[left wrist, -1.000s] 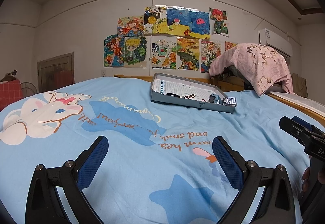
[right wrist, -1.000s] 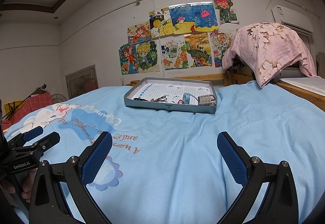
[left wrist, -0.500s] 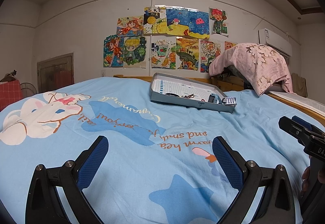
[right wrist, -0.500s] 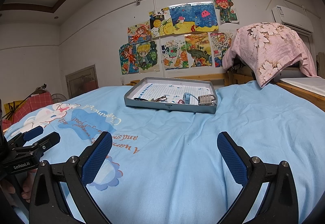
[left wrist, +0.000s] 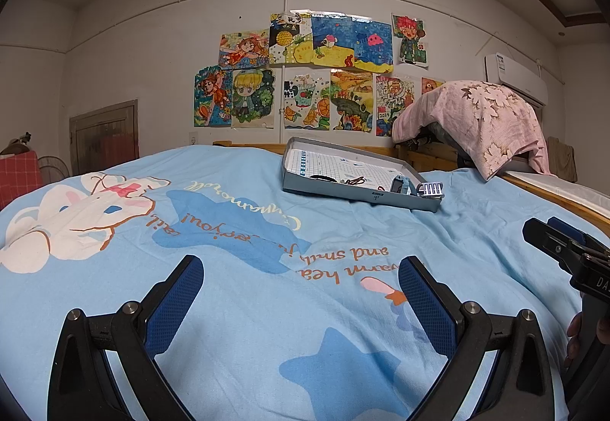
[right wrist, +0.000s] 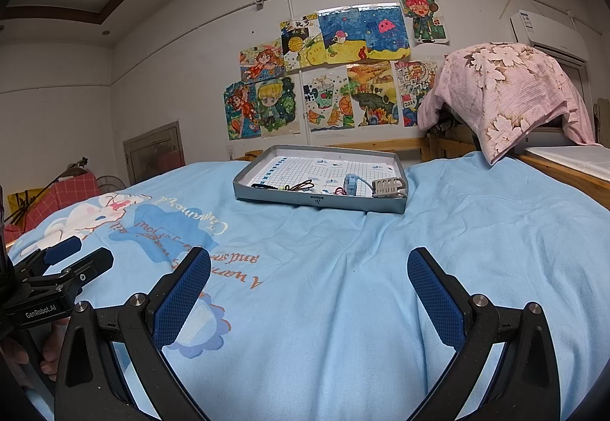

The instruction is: Organize jewelry

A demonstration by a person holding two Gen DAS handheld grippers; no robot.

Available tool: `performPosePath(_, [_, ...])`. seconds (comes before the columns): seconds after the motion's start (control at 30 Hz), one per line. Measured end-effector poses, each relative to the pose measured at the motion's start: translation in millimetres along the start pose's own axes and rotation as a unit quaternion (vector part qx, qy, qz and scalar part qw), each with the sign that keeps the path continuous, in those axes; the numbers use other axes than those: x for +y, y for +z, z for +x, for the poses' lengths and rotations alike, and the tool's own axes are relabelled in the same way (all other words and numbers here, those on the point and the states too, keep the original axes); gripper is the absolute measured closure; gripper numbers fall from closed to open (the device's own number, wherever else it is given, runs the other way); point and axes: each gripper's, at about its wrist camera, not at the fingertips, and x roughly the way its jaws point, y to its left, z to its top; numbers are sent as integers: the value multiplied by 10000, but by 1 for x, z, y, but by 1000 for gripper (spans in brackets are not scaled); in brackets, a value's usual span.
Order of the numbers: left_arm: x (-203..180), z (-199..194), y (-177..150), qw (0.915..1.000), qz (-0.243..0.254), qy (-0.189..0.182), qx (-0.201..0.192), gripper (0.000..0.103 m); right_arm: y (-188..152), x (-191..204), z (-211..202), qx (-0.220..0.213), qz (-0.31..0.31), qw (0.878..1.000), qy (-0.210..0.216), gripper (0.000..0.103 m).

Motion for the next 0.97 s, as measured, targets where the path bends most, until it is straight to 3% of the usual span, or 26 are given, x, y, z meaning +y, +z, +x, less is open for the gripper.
performPosePath(0.97, [0, 1, -4, 9999, 75, 92, 61, 0, 0, 0, 0, 5, -1, 10000, 2, 1])
